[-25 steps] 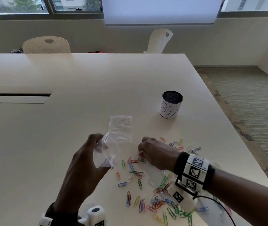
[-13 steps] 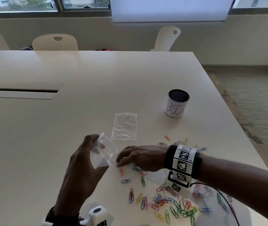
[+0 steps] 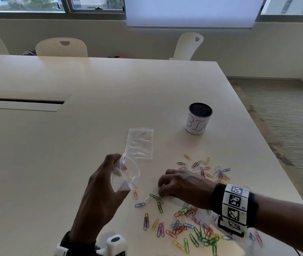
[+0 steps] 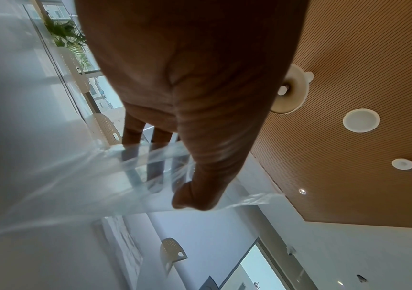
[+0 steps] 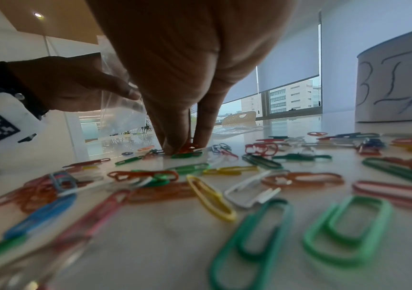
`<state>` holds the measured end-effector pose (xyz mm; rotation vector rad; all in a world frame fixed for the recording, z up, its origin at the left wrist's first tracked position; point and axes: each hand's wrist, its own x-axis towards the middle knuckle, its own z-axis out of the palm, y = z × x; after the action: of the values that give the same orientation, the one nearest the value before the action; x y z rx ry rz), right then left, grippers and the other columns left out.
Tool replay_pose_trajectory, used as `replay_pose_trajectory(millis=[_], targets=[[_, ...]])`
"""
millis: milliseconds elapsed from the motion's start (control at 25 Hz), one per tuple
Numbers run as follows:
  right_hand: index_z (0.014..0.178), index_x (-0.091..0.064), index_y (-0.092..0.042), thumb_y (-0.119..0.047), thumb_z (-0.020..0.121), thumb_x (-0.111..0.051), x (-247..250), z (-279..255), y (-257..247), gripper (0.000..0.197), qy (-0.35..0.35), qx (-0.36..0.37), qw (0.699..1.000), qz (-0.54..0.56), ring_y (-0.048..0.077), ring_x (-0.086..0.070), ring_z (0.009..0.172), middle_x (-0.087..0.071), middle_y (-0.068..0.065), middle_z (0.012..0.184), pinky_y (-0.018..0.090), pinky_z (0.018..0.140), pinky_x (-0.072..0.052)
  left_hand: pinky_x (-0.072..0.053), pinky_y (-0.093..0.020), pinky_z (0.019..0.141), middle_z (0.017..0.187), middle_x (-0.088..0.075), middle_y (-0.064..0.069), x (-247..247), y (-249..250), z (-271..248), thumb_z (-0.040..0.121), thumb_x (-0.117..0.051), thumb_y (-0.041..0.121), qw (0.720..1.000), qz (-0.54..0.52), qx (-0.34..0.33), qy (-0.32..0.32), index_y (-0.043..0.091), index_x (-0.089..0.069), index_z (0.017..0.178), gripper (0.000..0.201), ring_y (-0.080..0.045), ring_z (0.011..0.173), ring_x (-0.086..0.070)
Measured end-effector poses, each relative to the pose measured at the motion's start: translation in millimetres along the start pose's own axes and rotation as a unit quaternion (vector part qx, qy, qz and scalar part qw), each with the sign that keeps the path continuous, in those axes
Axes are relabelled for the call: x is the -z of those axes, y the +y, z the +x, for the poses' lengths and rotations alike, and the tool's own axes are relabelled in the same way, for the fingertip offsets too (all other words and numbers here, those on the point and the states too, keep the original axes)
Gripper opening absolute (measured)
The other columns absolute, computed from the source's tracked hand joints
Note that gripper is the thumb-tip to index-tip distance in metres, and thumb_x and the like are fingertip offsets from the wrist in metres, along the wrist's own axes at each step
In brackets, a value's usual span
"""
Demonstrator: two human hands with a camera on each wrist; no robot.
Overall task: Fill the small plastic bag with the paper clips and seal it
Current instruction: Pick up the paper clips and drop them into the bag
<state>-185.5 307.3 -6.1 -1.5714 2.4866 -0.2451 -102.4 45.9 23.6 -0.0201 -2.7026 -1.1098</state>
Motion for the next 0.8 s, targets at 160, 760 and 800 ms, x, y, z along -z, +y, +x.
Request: replay_pose_trajectory(millis=[160, 760, 800], targets=[[0.121, -0.068, -0.014, -0.014, 0.107, -0.049, -1.3, 3.0, -0.9, 0.024, 0.011, -0.040, 0.999, -0.001, 0.017, -0.065, 0.100, -0.068, 0.007, 0.115, 0.032, 0.085, -0.059, -0.042, -0.008, 0.078, 0.103, -0.067, 0.017, -5.7, -0.7, 1.4, 0.076, -0.090, 0.014, 1.000, -0.009, -0.005, -0.011, 0.040, -0.052, 0.122, 0.065, -0.003, 0.103, -0.065], [0.098, -0.077, -0.001, -0.002, 0.088, -0.079, 80.8, 21.7, -42.5, 0.011, 0.279, -0.172, 0.783, 0.529, 0.028, -0.078, 0.084, -0.080, 0.014, 0.089, 0.037, 0.087, -0.064, -0.049, -0.019, 0.079, 0.103, -0.067, 0.017, -23.5, -4.0, 6.9, 0.074, -0.090, 0.017, 1.000, -0.017, -0.005, -0.025, 0.039, -0.052, 0.123, 0.066, -0.004, 0.098, -0.065], [0.098, -0.077, 0.000, -0.001, 0.087, -0.079, 83.4, 24.9, -47.3, 0.011, 0.282, -0.173, 0.774, 0.540, 0.031, -0.079, 0.086, -0.080, 0.015, 0.089, 0.039, 0.088, -0.064, -0.049, -0.018, 0.079, 0.103, -0.067, 0.017, -23.3, -3.0, 7.7, 0.074, -0.090, 0.018, 1.000, -0.019, -0.007, -0.023, 0.039, -0.052, 0.122, 0.065, -0.003, 0.098, -0.064]])
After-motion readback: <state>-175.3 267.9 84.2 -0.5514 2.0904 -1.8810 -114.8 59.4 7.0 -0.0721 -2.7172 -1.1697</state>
